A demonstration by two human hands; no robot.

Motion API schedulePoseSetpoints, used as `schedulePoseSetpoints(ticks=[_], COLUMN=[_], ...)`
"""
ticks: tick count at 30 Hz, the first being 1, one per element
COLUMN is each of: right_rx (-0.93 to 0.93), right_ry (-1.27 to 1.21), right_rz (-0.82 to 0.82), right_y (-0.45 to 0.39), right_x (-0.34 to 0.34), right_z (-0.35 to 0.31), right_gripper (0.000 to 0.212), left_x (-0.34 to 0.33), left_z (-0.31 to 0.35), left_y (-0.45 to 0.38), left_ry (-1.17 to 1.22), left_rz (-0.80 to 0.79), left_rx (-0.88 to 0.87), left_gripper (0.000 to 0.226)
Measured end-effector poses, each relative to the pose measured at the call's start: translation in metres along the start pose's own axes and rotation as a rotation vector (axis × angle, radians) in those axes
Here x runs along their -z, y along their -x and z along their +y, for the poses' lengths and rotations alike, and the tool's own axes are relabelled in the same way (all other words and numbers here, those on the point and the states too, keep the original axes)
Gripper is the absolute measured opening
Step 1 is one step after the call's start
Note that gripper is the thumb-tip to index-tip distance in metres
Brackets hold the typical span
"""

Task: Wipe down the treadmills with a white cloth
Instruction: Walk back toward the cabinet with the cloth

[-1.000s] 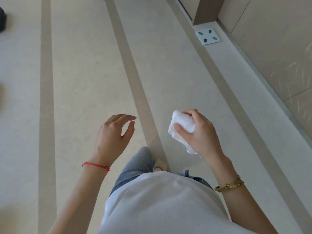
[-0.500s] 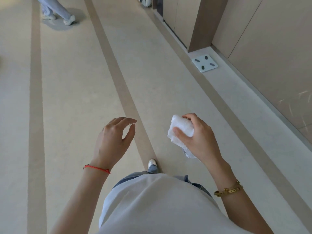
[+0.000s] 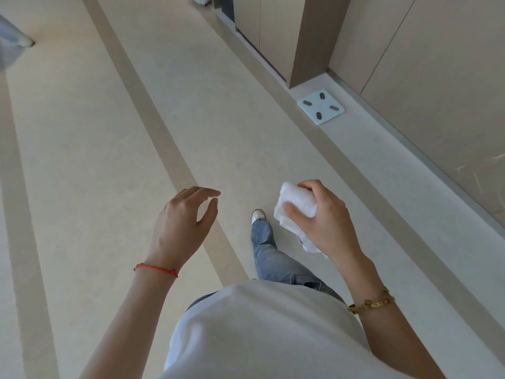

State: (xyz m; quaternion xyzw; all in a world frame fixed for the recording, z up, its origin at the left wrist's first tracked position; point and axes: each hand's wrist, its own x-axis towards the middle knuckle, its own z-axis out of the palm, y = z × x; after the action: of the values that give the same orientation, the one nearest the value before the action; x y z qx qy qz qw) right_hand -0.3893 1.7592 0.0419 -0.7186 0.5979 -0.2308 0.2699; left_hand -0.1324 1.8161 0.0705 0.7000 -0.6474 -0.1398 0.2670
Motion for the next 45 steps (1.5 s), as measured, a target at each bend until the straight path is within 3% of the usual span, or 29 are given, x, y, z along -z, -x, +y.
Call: schedulePoseSetpoints(ticks=[10,20,30,37,45], right_rx=[0.047,0.047,-0.014,-0.082,-0.154], right_ry=[-0.021,0.019,0.025,0.011,0.053], right_rz=[-0.005,-0.055,0.062,0.133,0.139], right_y=[-0.276,-0.483,-0.716,-0.846,-0.973], right_x=[0.002,-0.033,-0.073,-0.080,-0.092], right_z=[-0.032,-0.049,-0.086,-0.112,-0.091], right_gripper=[0.040,0.044,0.045,0.049,0.058], left_x=[0.002,-0.007,-0.001,0.013,-0.024], left_z=[-0.031,-0.101,-0.185,-0.214,-0.234], left_y=[-0.262,-0.467,-0.722,-0.876,-1.015], left_ry=[0.032,0.033,-0.004,-0.030,0.011], left_rz=[0.076,0.074,0.048,-0.046,-0.150], left_rx=[-0.002,0.014,-0.112,-0.204,-0.214], left_gripper=[0.016,0.017,0.015,0.017,0.017])
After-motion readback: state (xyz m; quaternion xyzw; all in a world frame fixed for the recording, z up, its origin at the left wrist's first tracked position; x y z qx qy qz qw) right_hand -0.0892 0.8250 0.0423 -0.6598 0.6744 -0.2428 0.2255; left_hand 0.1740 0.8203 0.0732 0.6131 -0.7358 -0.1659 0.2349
